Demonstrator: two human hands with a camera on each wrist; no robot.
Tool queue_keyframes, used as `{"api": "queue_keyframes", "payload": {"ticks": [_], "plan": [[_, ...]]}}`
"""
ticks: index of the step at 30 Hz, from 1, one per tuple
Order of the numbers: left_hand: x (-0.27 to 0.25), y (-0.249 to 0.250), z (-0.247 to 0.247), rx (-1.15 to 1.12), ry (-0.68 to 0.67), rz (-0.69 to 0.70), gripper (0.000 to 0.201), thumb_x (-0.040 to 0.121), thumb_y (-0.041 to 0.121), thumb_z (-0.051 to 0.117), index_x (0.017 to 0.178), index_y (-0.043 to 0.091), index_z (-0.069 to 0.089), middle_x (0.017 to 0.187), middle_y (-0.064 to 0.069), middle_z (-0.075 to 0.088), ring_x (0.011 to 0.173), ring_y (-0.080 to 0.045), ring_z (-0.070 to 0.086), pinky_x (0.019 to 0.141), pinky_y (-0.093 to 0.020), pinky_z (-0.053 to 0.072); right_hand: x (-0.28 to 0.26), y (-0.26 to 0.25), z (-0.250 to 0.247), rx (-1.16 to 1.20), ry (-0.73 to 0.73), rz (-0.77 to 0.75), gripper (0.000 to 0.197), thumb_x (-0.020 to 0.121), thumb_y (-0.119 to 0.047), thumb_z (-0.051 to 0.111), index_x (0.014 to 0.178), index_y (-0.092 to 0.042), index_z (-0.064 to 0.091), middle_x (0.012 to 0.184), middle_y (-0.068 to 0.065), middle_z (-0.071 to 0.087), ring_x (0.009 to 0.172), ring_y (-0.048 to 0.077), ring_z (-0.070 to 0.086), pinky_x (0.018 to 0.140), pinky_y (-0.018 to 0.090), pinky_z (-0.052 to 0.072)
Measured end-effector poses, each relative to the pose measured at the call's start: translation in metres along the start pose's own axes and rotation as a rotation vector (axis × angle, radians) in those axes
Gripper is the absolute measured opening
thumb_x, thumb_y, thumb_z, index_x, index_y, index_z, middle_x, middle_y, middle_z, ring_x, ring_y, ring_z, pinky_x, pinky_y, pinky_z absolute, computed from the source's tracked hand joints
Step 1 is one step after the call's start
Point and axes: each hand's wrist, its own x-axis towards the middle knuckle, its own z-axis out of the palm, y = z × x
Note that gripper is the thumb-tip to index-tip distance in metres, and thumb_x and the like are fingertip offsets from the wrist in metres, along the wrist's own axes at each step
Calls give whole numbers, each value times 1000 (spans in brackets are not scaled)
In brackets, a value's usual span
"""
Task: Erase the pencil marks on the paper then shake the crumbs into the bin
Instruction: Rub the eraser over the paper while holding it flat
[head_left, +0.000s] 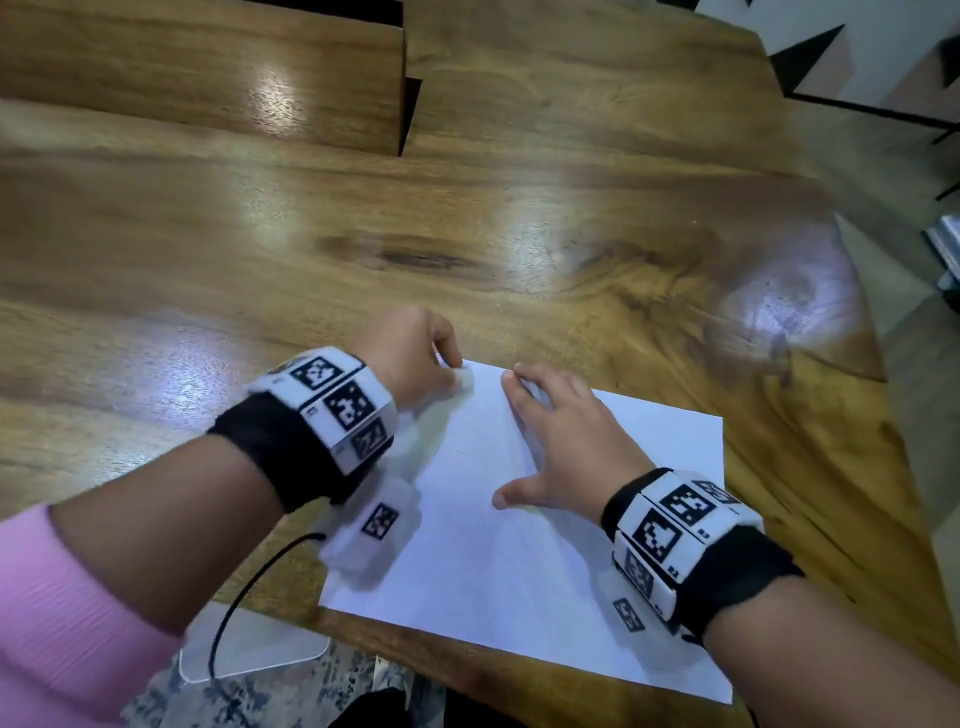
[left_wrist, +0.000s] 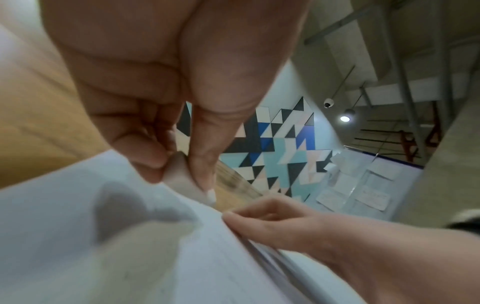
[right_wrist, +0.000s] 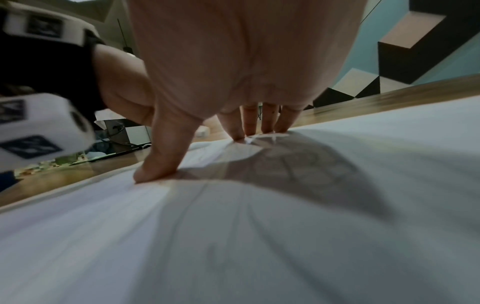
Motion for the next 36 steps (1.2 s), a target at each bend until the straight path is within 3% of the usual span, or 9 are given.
{"api": "queue_keyframes", "payload": {"ticks": [5, 9, 14, 17, 21, 25, 29, 34, 36], "plan": [[5, 2, 14, 58, 103, 27, 12, 74, 24, 72, 74, 16, 64, 63, 2, 55, 68, -18, 52, 61, -21, 37, 0, -1, 0, -12, -1, -8, 116, 68, -60, 72, 152, -20, 3, 155, -6, 3, 139, 16, 5, 114, 27, 11], [-2, -2, 16, 102, -67, 85, 11, 70, 21, 75, 77, 15, 69, 56, 12, 49, 54, -4, 45, 45, -2, 35, 0, 1, 2, 5, 9, -8, 115, 69, -59, 72, 152, -20, 3, 155, -7, 2, 139, 15, 4, 113, 26, 12], [7, -5, 11, 59, 114, 45, 12, 73, 24, 73, 74, 14, 67, 55, 11, 49, 56, -11, 48, 49, -16, 34, 0, 2, 3, -4, 12, -23, 115, 69, -60, 71, 152, -19, 2, 156, -6, 3, 139, 14, 3, 113, 24, 10], [-3, 1, 20, 103, -33, 140, 14, 72, 23, 73, 79, 12, 69, 57, 13, 49, 63, -11, 50, 55, -12, 34, 0, 2, 3, 2, 15, -23, 115, 69, -60, 71, 152, -20, 2, 156, -7, 3, 138, 13, 3, 111, 23, 11], [7, -1, 11, 47, 146, 49, 14, 73, 23, 72, 78, 10, 69, 60, 7, 53, 64, -16, 53, 49, -8, 31, 0, 1, 2, -2, 10, -27, 115, 69, -60, 71, 152, -19, 2, 156, -6, 4, 138, 14, 6, 112, 24, 12], [-4, 7, 23, 125, -36, 175, 14, 73, 24, 71, 81, 12, 70, 57, 13, 49, 68, -13, 50, 56, -17, 34, 0, 1, 2, -7, 7, -22, 115, 69, -60, 71, 152, -19, 3, 155, -6, 5, 138, 15, 8, 111, 24, 13], [7, 6, 15, 71, 146, 73, 12, 75, 23, 70, 81, 12, 69, 64, 5, 55, 71, -15, 52, 66, -20, 35, -1, 1, 1, -15, -1, -22, 115, 69, -60, 70, 152, -19, 1, 155, -6, 3, 137, 15, 8, 111, 24, 12], [-11, 14, 31, 120, -107, 215, 12, 74, 20, 69, 82, 11, 69, 56, 14, 48, 61, -7, 47, 54, -8, 33, 1, 2, 1, 5, 1, -8, 116, 68, -59, 73, 152, -20, 3, 155, -6, 5, 137, 15, 9, 111, 24, 13], [-3, 10, 24, 124, -39, 163, 13, 74, 22, 71, 82, 12, 69, 60, 11, 51, 64, -9, 48, 62, -16, 35, 1, 1, 2, -3, -1, -10, 116, 68, -59, 72, 152, -19, 3, 155, -6, 5, 137, 15, 9, 111, 24, 13]]}}
